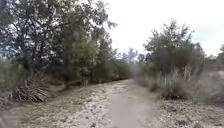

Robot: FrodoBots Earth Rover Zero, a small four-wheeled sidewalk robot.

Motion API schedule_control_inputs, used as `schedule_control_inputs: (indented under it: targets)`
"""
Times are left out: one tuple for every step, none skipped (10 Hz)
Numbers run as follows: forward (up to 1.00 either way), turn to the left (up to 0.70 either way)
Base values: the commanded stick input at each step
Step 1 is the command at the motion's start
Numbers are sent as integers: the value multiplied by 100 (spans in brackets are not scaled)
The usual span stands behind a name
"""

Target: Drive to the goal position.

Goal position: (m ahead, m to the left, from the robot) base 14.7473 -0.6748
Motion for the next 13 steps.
schedule_control_inputs:
  targets:
    - [45, 0]
    - [45, 0]
    - [45, 0]
    - [45, 0]
    - [45, 0]
    - [45, 0]
    - [45, 0]
    - [45, -13]
    - [45, -24]
    - [45, -9]
    - [45, 0]
    - [45, 0]
    - [45, 0]
